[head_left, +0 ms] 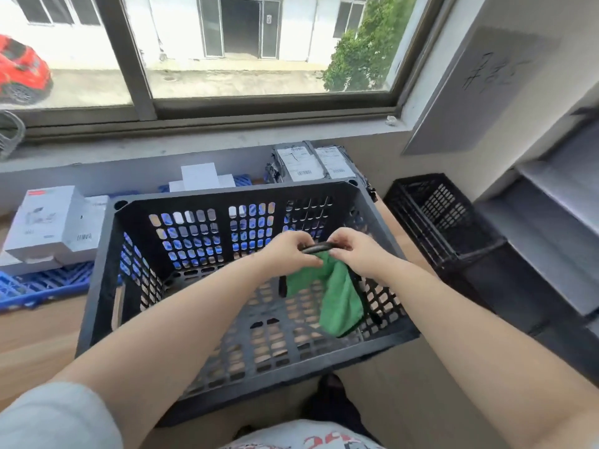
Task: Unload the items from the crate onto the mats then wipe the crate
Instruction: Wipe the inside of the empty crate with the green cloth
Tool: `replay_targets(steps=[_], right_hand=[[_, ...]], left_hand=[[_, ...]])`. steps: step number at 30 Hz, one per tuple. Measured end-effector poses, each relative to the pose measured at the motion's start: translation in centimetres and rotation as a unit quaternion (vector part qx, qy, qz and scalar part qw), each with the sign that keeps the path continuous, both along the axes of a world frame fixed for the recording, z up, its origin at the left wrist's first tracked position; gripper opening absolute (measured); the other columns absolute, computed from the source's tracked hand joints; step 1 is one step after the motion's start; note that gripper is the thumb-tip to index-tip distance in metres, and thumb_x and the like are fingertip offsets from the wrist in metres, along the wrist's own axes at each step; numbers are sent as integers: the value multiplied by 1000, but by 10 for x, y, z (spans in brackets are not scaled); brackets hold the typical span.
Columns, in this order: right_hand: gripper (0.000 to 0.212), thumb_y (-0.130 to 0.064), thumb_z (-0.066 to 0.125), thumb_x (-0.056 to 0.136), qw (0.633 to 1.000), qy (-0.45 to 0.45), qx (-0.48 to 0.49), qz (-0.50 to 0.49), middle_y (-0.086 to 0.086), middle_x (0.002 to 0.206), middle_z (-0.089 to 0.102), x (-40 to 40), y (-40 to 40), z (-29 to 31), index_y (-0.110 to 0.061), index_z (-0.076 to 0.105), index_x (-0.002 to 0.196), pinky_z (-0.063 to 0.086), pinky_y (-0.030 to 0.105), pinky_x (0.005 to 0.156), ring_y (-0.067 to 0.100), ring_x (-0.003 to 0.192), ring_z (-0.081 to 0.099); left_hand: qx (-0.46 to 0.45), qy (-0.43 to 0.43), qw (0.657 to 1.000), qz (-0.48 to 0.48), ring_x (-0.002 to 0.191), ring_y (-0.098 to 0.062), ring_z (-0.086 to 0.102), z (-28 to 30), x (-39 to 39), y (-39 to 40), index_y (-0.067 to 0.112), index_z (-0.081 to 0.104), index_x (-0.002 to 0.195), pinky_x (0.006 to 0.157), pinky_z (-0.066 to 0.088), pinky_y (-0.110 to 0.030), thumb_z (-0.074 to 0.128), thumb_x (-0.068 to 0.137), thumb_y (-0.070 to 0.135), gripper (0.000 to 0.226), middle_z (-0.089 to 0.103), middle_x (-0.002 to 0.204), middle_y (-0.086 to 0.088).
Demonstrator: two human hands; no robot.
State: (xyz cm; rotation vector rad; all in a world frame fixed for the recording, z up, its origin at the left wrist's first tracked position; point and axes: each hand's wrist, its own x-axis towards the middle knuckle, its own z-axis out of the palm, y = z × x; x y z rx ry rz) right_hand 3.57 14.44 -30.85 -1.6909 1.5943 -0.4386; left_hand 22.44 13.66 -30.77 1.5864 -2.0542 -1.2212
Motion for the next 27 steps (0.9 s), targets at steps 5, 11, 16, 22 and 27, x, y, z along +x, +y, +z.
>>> replay_targets(steps=[5,11,16,22,27], right_hand=[[15,-19,72,83,998,5,13,-59,5,95,67,-1,7,5,-17,62,94,51,39,85,23,90,62],[7,-17,66,87,977,95,-180,-61,-2,91,65,-21,3,27,-16,64,94,45,30,85,17,89,57],[62,-32,62,88,948,275,-162,-7,0,154,33,-60,-11,28,-21,39,145,18,44,118,22,146,19],[76,-20,46,97,975,218,-38,-6,-2,164,3,-57,-14,12,-31,-1,155,28,40,115,21,147,18],[75,-10,39,96,988,155,-20,-14,0,162,9,-65,-19,10,-33,0,155,29,46,114,27,142,29]], left_hand=[[113,168,973,108,61,-12,56,10,11,-11,18,64,70,49,43,-14,76,78,15,14,62,68,2],[318,320,864,225,70,-24,68,19,11,-22,9,66,97,65,54,-31,61,87,19,15,72,84,-9],[323,390,807,302,76,-26,65,7,-18,-36,6,60,106,70,55,-35,60,89,14,19,67,91,-12],[239,432,819,291,111,-20,56,-16,-100,-37,14,36,144,95,46,-35,45,97,-11,54,52,139,-6],[191,467,833,225,141,-18,34,-9,-161,-44,32,3,157,116,32,-37,37,92,-17,88,25,160,-5]])
